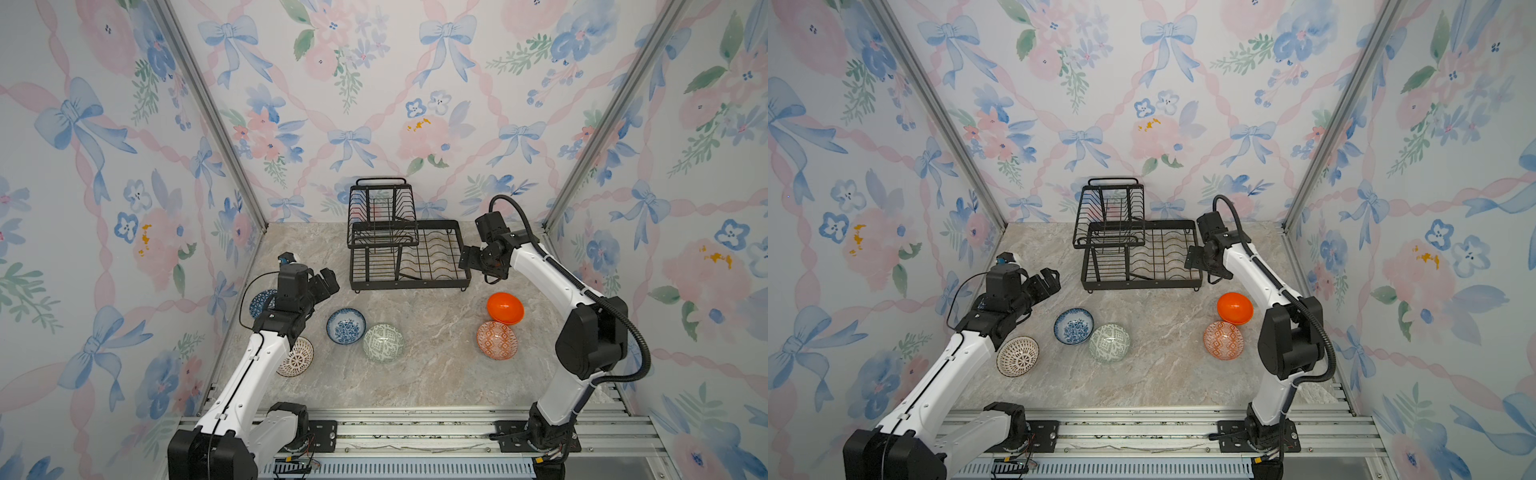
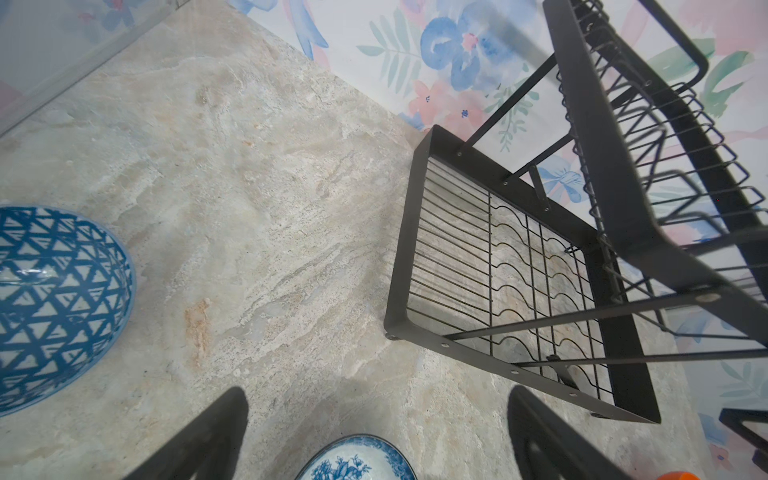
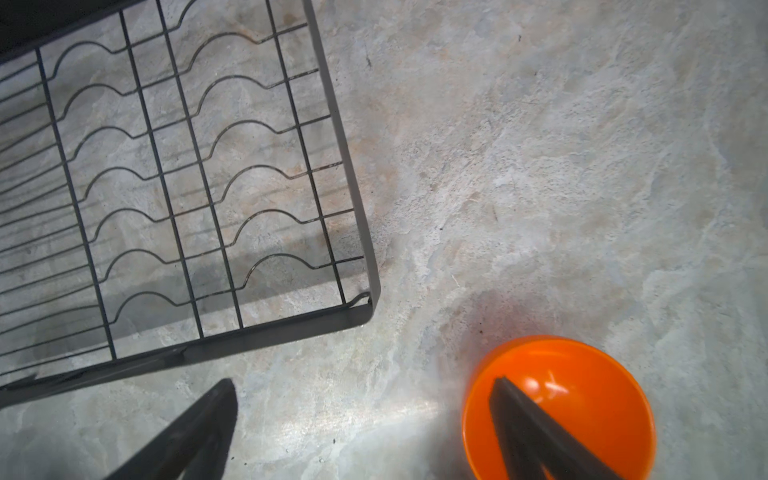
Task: Load the bowls into the dish rack
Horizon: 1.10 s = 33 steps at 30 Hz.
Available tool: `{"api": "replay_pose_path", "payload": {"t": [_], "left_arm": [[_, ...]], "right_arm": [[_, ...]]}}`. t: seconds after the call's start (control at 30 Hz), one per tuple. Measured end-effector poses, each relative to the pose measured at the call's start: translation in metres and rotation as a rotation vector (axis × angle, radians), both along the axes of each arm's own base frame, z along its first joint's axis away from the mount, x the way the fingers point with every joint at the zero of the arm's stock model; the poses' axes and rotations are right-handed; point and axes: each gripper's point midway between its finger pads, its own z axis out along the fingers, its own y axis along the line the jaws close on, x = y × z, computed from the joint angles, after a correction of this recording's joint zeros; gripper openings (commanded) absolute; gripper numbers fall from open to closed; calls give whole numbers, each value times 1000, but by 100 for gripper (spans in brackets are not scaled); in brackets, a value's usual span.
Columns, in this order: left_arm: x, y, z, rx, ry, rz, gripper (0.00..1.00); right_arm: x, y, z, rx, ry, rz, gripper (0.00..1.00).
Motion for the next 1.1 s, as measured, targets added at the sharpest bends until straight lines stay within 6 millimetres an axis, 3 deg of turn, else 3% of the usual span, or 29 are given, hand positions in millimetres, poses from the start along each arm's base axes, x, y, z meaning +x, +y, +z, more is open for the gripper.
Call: {"api": "replay_pose_path", "payload": {"t": [0.1,0.27,0.4,0.6,0.87,1.1], "left_arm": [[8,9,5,39,60,41,98],[11,29,9,89,140,113,98],[9,50,-20,96,253,166,98],[7,75,-82,108,469,191,98],[0,113,-102,136,555,240,95],[19,118,-128,205,644,152,80]], "right_arm": [[-15,19,2,-24,-8,84,97],[-27,46,25,-17,-82,194,97],[-42,50,41,15,-144,223,97],[-55,48,35,26,-139,241,97],[-60,46,31,37,-136,222,97],[-66,42,27,39,-118,197,97]]}}
